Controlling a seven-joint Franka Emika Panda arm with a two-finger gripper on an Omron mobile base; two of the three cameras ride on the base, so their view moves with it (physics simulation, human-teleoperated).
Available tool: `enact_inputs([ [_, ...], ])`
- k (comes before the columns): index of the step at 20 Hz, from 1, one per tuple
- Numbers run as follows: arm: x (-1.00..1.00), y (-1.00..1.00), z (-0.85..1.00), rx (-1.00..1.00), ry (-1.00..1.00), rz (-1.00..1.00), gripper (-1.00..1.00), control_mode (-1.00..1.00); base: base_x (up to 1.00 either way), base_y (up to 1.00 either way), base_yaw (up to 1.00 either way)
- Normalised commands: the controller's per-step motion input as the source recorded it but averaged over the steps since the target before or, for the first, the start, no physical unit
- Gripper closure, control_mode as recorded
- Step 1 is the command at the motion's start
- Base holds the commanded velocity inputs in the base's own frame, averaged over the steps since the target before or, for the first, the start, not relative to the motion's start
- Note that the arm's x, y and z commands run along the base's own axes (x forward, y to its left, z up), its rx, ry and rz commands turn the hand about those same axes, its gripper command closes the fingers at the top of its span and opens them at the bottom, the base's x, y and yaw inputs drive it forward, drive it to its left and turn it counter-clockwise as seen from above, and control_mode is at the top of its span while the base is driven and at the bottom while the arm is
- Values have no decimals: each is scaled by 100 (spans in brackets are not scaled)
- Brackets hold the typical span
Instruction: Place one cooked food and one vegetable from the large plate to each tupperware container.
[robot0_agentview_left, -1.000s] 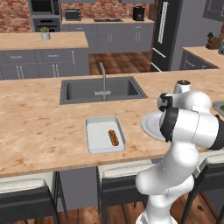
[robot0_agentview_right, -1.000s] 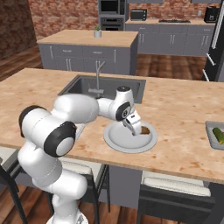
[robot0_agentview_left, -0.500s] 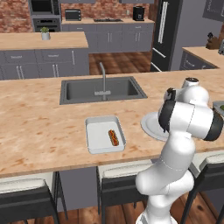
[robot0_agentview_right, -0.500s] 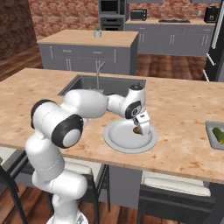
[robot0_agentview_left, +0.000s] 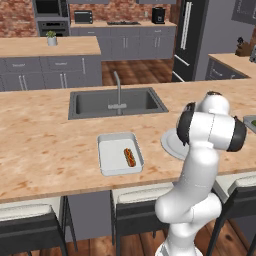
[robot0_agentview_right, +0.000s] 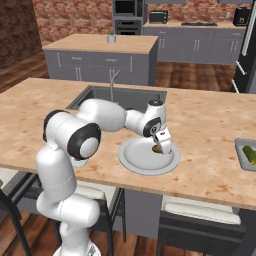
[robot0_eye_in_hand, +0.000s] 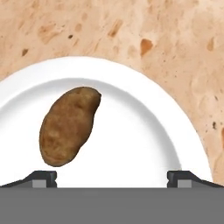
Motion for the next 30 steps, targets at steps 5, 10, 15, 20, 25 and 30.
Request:
enact_inputs([
  [5, 26, 0, -20, 0, 0, -2, -100, -100, 0, 0, 0],
  [10, 40, 0, -12, 0, 0, -4, -100, -100, 0, 0, 0],
  [15, 33, -2, -7, 0, 0, -1, -100, -100, 0, 0, 0],
  [20, 3, -6, -14, 0, 2, 0, -100, -100, 0, 0, 0],
  [25, 7, -3, -25, 0, 4, -1, -100, -100, 0, 0, 0],
  [30, 20, -2, -21, 0, 0, 0, -100, -100, 0, 0, 0],
])
